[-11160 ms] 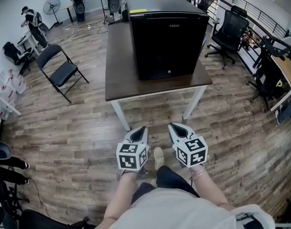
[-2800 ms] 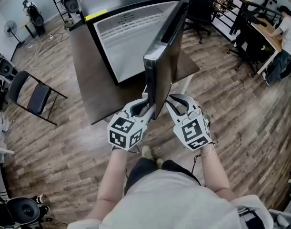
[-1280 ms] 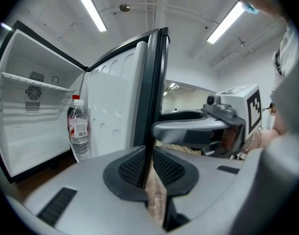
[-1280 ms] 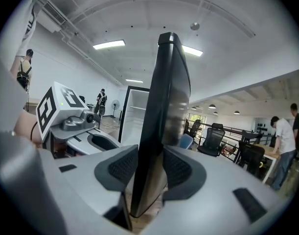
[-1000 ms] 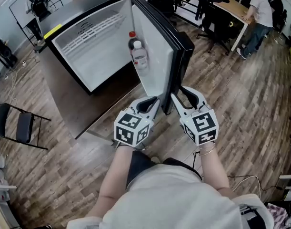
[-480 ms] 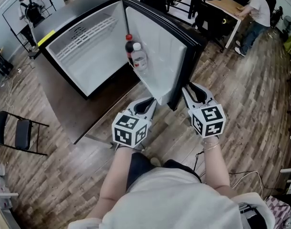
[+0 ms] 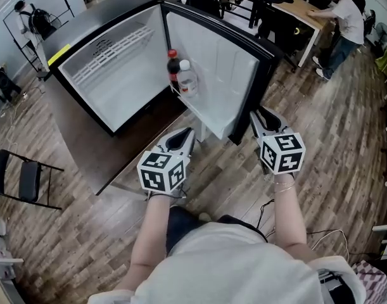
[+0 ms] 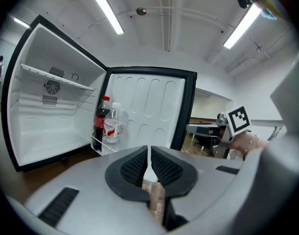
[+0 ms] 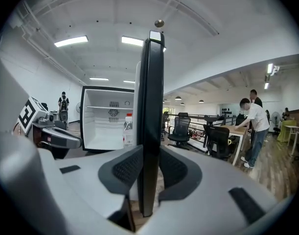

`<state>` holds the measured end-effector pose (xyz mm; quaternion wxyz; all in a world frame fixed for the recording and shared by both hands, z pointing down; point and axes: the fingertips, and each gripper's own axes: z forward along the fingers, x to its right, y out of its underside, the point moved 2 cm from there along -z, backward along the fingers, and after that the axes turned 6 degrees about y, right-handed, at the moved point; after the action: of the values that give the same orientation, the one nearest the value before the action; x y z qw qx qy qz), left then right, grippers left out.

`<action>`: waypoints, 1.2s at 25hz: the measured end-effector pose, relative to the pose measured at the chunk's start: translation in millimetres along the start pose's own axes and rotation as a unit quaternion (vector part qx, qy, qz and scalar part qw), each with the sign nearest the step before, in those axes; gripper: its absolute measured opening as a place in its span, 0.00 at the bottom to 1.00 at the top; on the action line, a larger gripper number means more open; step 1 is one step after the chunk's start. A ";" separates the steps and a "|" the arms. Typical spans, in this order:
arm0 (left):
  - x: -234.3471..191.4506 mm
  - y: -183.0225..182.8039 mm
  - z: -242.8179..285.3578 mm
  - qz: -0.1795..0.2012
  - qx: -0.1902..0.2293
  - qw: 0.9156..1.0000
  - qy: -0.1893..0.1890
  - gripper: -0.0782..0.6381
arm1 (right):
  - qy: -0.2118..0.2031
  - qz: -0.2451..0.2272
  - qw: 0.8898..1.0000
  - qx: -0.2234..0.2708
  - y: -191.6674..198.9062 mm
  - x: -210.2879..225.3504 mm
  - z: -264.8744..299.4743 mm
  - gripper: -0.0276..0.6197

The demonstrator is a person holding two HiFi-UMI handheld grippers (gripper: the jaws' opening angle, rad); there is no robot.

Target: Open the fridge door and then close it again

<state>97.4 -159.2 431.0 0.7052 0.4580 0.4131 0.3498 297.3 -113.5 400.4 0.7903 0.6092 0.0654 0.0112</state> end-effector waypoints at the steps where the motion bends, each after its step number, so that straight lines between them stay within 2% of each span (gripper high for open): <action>1: -1.9 0.1 0.9 -0.004 0.002 1.000 0.000 0.14 | 0.001 -0.001 1.000 -0.001 0.3 1.5 1.0 0.18; 18: -12.0 -11.8 7.7 -0.001 0.010 1.000 -0.006 0.13 | 0.032 0.026 0.999 0.003 2.0 36.0 13.3 0.15; 30: -12.6 -7.1 3.3 0.000 0.002 1.000 -0.014 0.13 | 0.032 0.025 0.999 0.008 2.9 34.0 8.7 0.15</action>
<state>96.0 -173.7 428.4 0.7100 0.4642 0.4042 0.3421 332.2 -117.9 402.3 0.7822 0.6164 0.0758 0.0498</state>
